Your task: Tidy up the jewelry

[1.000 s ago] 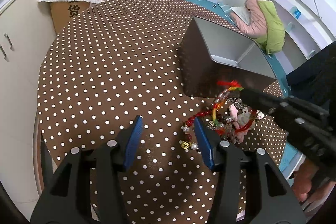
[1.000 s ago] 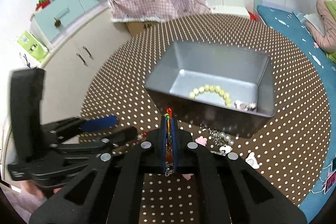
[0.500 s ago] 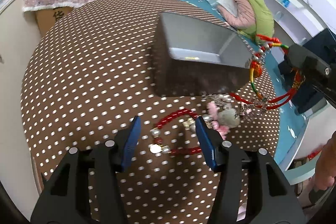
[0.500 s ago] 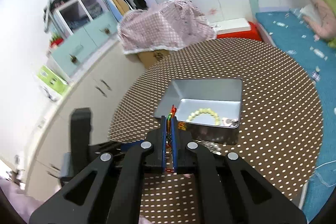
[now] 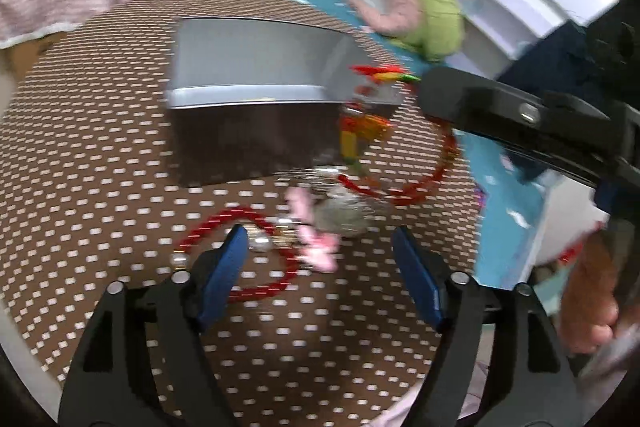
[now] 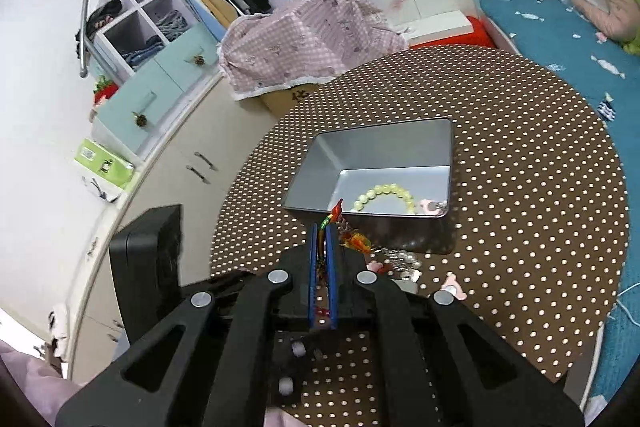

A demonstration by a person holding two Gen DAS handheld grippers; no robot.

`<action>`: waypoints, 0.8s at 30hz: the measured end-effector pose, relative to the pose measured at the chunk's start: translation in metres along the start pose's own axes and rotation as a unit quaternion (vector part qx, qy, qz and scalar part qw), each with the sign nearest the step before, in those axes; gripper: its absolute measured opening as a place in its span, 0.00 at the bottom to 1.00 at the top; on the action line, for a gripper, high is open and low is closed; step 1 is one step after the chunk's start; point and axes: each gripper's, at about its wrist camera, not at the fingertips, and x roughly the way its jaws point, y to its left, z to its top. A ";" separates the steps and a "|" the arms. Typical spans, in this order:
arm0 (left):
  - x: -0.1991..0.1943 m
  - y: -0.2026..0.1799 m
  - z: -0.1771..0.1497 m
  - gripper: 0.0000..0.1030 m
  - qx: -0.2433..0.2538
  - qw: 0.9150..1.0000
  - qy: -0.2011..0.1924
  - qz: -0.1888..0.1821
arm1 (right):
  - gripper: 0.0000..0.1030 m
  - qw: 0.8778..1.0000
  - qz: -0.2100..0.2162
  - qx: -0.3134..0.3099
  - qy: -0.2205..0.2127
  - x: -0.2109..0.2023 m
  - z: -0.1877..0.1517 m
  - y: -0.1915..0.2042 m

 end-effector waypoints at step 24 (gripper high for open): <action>0.013 -0.014 0.014 0.05 0.021 1.000 -0.006 0.005 | 0.03 0.998 -0.053 0.017 -0.013 -0.006 -0.006 -0.027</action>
